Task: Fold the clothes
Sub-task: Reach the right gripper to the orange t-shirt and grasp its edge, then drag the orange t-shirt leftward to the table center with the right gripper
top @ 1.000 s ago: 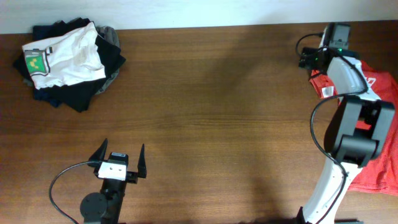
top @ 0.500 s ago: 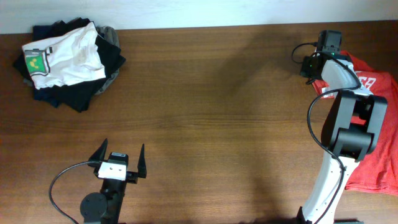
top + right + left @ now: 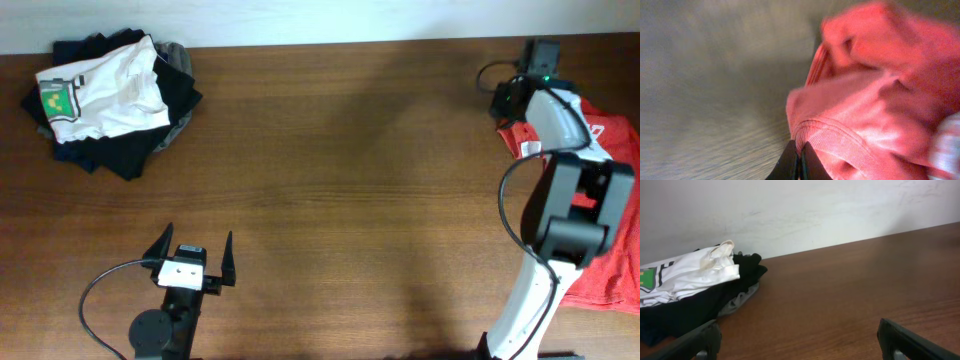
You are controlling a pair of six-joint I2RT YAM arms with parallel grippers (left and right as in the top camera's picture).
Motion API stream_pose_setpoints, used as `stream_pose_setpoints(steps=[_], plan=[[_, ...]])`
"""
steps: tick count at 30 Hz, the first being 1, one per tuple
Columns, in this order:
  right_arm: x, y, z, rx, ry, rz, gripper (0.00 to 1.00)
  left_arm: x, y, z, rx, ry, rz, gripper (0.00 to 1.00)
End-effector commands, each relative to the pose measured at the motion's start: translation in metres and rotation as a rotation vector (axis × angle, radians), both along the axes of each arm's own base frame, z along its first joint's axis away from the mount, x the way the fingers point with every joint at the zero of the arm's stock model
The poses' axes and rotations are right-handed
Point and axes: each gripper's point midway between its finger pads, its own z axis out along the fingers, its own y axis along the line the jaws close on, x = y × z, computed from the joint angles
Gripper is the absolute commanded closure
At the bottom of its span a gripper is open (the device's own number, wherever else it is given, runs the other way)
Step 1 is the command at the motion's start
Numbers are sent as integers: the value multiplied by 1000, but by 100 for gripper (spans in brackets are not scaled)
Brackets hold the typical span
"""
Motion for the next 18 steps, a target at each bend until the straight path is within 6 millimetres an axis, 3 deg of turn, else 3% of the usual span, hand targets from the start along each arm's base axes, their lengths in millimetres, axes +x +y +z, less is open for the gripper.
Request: stream_pose_setpoints(steps=[1, 4, 7, 10, 12, 13, 18], plan=[[-1, -6, 136, -48, -266, -54, 96, 0, 2, -2, -8, 3, 8, 1], [-16, 5, 202, -62, -385, -36, 96, 0, 2, -2, -8, 3, 8, 1], [-33, 44, 268, -49, -516, 46, 96, 0, 2, -2, -8, 3, 8, 1], [-43, 111, 310, 40, -621, 224, 96, 0, 2, -2, -8, 3, 8, 1], [-50, 167, 331, 133, -680, 339, 96, 0, 2, -2, -8, 3, 8, 1], [-55, 205, 339, 196, -699, 416, 96, 0, 2, -2, -8, 3, 8, 1], [-87, 346, 332, 382, -650, 701, 96, 0, 2, -2, -8, 3, 8, 1]])
